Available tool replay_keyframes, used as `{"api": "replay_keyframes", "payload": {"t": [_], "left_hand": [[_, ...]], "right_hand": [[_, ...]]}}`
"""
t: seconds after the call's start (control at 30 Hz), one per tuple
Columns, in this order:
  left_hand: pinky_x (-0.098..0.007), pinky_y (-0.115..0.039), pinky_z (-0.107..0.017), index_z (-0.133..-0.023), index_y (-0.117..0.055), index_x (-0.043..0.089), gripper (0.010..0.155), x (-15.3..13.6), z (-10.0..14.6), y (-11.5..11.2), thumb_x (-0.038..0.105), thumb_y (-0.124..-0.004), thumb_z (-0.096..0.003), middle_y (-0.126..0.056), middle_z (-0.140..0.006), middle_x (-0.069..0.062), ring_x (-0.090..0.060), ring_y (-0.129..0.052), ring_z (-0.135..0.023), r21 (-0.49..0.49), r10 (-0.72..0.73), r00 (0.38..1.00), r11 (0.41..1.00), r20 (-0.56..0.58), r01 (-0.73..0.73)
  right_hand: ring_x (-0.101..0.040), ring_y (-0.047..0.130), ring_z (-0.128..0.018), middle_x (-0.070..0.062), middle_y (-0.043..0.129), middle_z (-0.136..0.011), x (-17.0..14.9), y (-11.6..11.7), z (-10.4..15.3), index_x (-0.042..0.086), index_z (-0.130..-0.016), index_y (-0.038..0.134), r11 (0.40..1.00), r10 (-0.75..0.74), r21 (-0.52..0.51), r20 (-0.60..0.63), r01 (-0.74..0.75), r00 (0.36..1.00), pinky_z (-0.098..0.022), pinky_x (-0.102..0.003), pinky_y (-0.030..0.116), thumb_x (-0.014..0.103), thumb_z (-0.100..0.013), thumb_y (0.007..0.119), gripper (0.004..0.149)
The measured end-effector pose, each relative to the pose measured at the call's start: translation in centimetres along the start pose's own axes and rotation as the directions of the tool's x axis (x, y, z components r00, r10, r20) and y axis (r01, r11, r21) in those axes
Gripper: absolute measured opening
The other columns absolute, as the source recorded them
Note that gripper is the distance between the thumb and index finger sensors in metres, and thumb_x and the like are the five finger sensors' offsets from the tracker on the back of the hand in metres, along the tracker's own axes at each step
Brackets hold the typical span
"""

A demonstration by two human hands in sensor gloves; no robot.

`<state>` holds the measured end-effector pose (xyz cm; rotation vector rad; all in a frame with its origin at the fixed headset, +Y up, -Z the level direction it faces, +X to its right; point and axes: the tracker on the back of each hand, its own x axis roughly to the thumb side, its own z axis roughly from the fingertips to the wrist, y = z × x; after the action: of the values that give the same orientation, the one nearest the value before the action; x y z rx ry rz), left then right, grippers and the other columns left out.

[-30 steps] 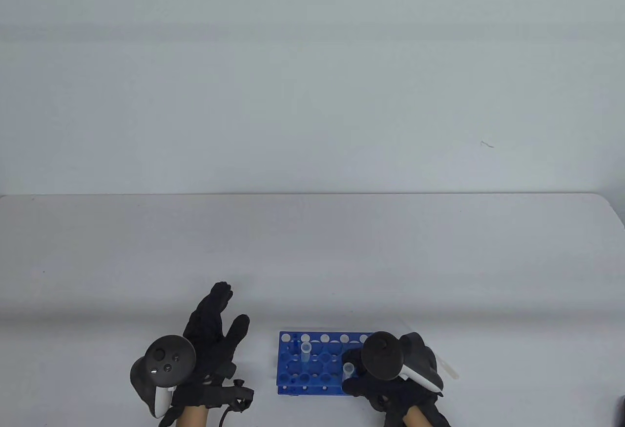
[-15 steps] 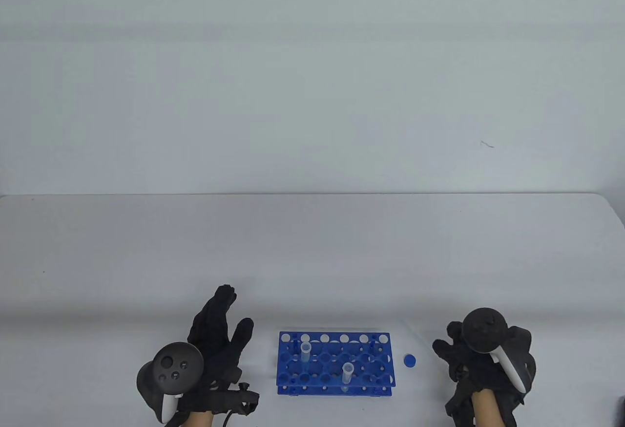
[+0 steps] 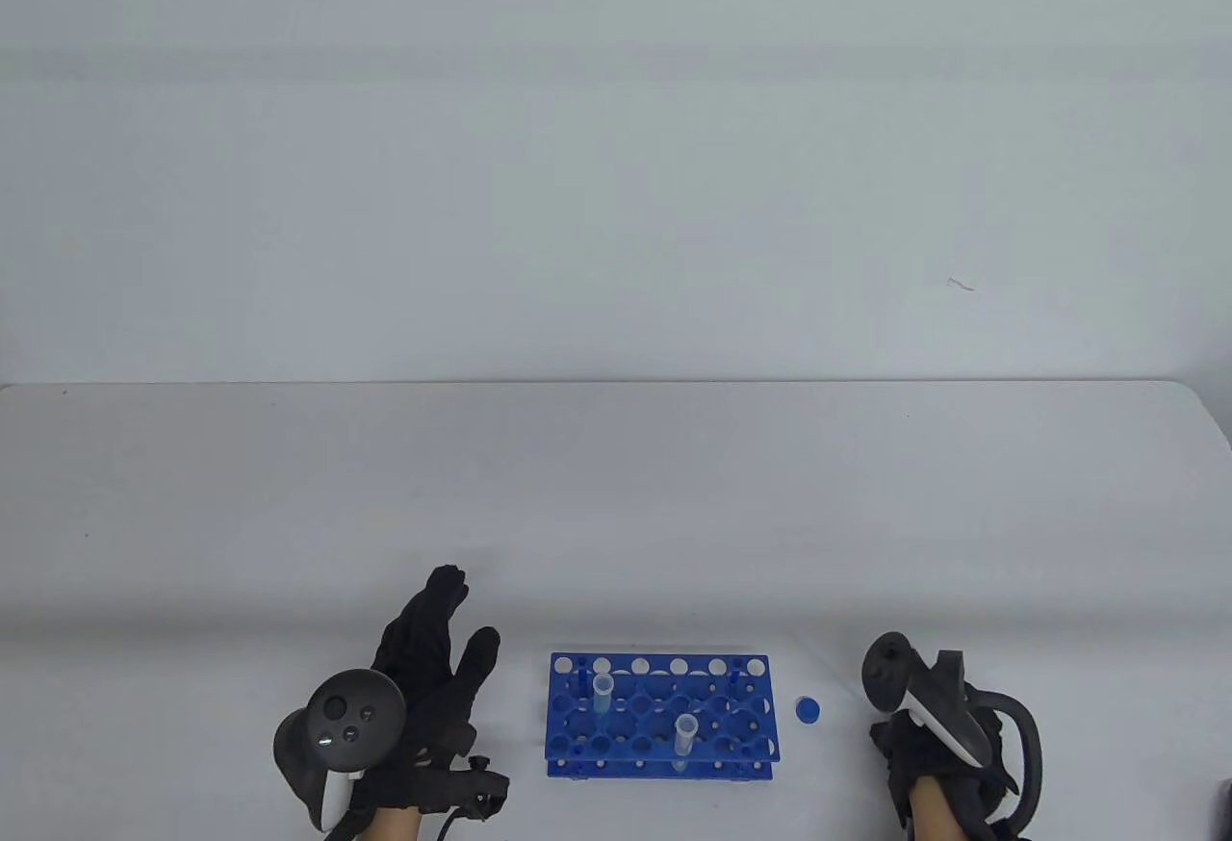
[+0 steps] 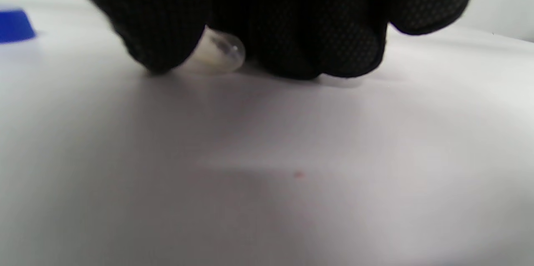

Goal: Press a plastic transfer pipette bulb to move liquid between test tubes

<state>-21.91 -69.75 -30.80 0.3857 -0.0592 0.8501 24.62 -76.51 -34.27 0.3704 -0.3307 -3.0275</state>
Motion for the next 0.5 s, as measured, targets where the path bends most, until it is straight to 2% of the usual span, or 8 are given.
{"api": "replay_keyframes", "payload": {"t": [0.2,0.4,0.5], "left_hand": [[-0.055,-0.057,-0.08,-0.114,-0.042,0.029,0.077,0.0,0.1,0.0,0.063,-0.061,-0.0481,-0.06,-0.117,-0.001,-0.027,-0.063,-0.104,-0.006,-0.005,1.0,1.0,-0.009,0.005],[-0.055,-0.058,-0.079,-0.114,-0.044,0.029,0.076,0.0,0.0,-0.1,0.063,-0.061,-0.0481,-0.061,-0.117,-0.003,-0.027,-0.065,-0.103,-0.019,0.005,1.0,1.0,-0.016,-0.006],[-0.055,-0.058,-0.079,-0.114,-0.044,0.029,0.076,0.0,0.0,-0.1,0.063,-0.061,-0.0481,-0.061,-0.117,-0.003,-0.027,-0.065,-0.103,-0.023,0.005,1.0,1.0,-0.02,-0.006]], "right_hand": [[-0.028,0.091,-0.056,-0.006,0.093,-0.065,0.4,0.1,0.1,0.019,-0.075,0.083,1.0,0.03,-0.004,-0.009,-0.03,1.0,-0.053,-0.055,0.071,0.034,-0.034,0.085,0.044],[-0.025,0.097,-0.051,-0.003,0.099,-0.06,0.7,-0.1,0.2,0.022,-0.069,0.088,0.993,0.104,-0.059,0.024,-0.103,0.994,-0.05,-0.052,0.076,0.037,-0.033,0.086,0.039],[-0.023,0.102,-0.051,-0.002,0.104,-0.061,0.6,-0.9,0.2,0.023,-0.068,0.09,0.996,0.05,-0.078,0.028,-0.047,0.998,-0.049,-0.049,0.08,0.038,-0.034,0.086,0.037]]}}
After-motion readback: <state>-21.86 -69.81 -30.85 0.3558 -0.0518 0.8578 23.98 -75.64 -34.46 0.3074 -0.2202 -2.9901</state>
